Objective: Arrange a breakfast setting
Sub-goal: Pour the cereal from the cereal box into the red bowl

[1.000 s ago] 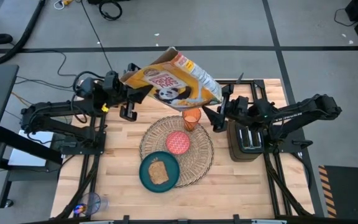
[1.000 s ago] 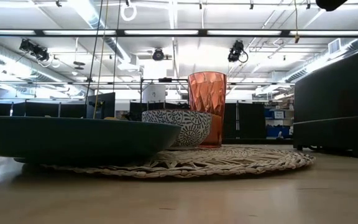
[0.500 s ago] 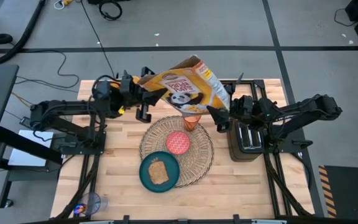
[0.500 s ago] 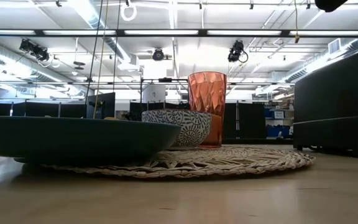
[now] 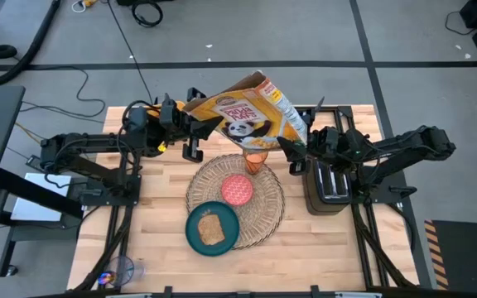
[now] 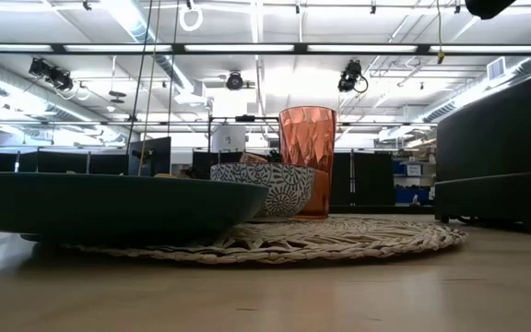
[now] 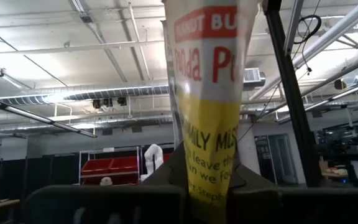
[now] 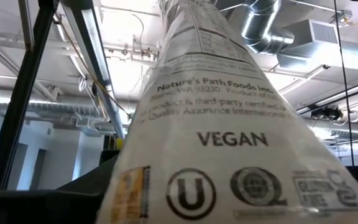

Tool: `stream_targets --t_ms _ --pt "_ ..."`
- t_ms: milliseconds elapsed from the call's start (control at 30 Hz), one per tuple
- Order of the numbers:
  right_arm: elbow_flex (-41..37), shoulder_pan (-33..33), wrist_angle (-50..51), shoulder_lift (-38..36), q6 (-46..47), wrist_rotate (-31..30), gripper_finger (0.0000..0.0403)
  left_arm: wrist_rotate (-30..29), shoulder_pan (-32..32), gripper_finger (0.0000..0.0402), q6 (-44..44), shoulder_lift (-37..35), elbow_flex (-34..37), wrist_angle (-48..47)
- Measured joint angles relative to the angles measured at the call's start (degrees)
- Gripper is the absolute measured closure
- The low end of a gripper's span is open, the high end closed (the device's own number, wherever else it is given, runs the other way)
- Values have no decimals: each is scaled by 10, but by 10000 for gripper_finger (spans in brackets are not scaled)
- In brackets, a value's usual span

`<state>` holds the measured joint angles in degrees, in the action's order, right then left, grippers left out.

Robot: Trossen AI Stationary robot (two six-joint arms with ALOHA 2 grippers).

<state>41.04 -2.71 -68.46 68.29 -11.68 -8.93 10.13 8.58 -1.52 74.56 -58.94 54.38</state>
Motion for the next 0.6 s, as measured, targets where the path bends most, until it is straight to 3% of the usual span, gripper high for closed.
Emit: stream_targets --t_ms 133,300,600 --pt "0 3 0 0 3 2 174 0 0 367 0 -1 0 -5" --pt "0 0 4 0 2 2 185 0 0 349 12 -8 0 -48" --pt "0 -17 62 -47 -20 -5 187 3 0 201 52 -107 0 -238"
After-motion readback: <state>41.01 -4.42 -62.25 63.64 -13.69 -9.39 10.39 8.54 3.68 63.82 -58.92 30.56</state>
